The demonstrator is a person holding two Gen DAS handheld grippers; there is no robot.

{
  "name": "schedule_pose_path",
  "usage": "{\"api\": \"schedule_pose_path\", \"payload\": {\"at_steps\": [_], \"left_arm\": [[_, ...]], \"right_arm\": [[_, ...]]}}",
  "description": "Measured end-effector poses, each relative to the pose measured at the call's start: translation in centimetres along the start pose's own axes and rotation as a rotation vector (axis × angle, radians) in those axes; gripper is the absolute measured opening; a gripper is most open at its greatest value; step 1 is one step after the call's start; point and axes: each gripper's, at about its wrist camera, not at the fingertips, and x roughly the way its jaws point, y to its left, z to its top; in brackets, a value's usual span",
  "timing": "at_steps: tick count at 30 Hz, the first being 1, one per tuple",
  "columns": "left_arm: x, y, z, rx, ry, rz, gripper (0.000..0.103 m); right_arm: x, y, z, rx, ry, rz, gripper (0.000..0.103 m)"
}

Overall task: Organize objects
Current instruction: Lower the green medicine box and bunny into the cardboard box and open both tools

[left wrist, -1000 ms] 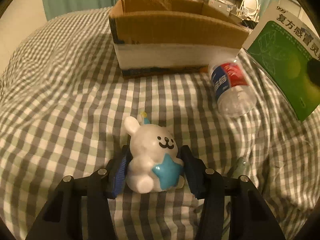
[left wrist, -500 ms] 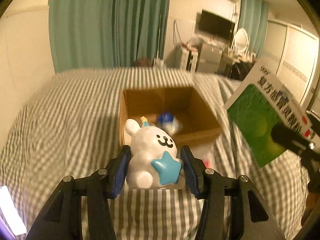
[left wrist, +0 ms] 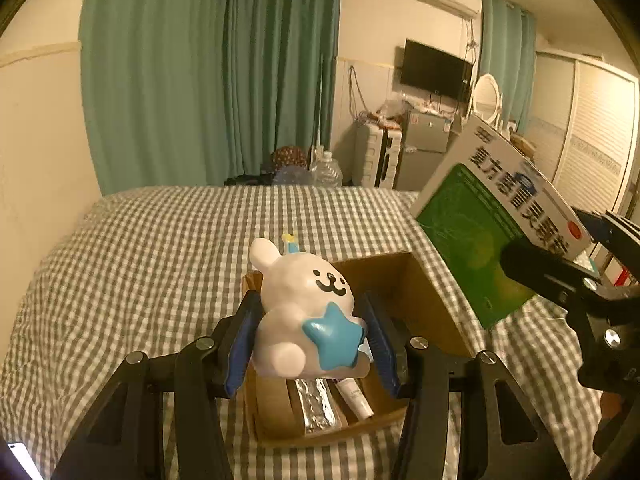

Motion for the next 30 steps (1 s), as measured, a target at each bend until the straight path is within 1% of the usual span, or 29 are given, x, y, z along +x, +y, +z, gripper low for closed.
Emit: {"api": "schedule_pose_path", "payload": {"at_steps": [5, 8, 12, 15, 17, 18, 19, 21, 22, 26, 30], "left_arm": [[5.3, -0.1, -0.8, 0.001, 0.075, 0.001, 0.053], [7.2, -0.5, -1.9, 0.002, 0.107, 0.0, 0.053], [8.7, -0.8, -2.3, 0.017, 0.126, -0.004, 0.053], [8.5, -0.8, -2.8, 0.013, 0.129, -0.001, 0.054], [7.9, -0.9, -2.6, 0.014, 0.119, -0.002, 0.055], [7.3, -0.8, -2.7, 0.019, 0.114, 0.002, 0.062], [6.9, -0.6, -2.4, 0.024, 0.108, 0.01, 0.074], [5.0, -1.0, -2.1, 0.028, 0.076, 0.035, 0.084], [4.0, -1.1, -1.9, 0.028, 0.06, 0.04, 0.086], [0.1, -1.1, -1.5, 0.028, 0.015, 0.063, 0.086], [-4.9, -1.7, -1.2, 0.018, -0.042, 0.099, 0.096]], "right_arm": [[5.6, -0.3, -1.3, 0.009, 0.076, 0.032, 0.083], [8.1, -0.4, -2.5, 0.029, 0.119, 0.057, 0.083], [8.9, -0.5, -3.3, 0.071, 0.134, 0.109, 0.083], [8.7, -1.1, -3.3, 0.088, 0.126, 0.125, 0.084], [8.0, -1.1, -3.1, 0.088, 0.112, 0.118, 0.088], [7.7, -0.9, -2.9, 0.085, 0.107, 0.104, 0.094], [7.0, -0.9, -2.7, 0.083, 0.098, 0.092, 0.096], [5.6, -1.4, -2.1, 0.086, 0.072, 0.084, 0.096], [4.5, -1.4, -1.8, 0.089, 0.057, 0.085, 0.096], [-0.6, -1.3, -0.5, 0.072, -0.007, 0.061, 0.096], [-6.4, -1.3, 0.0, 0.043, -0.059, 0.036, 0.096]]}}
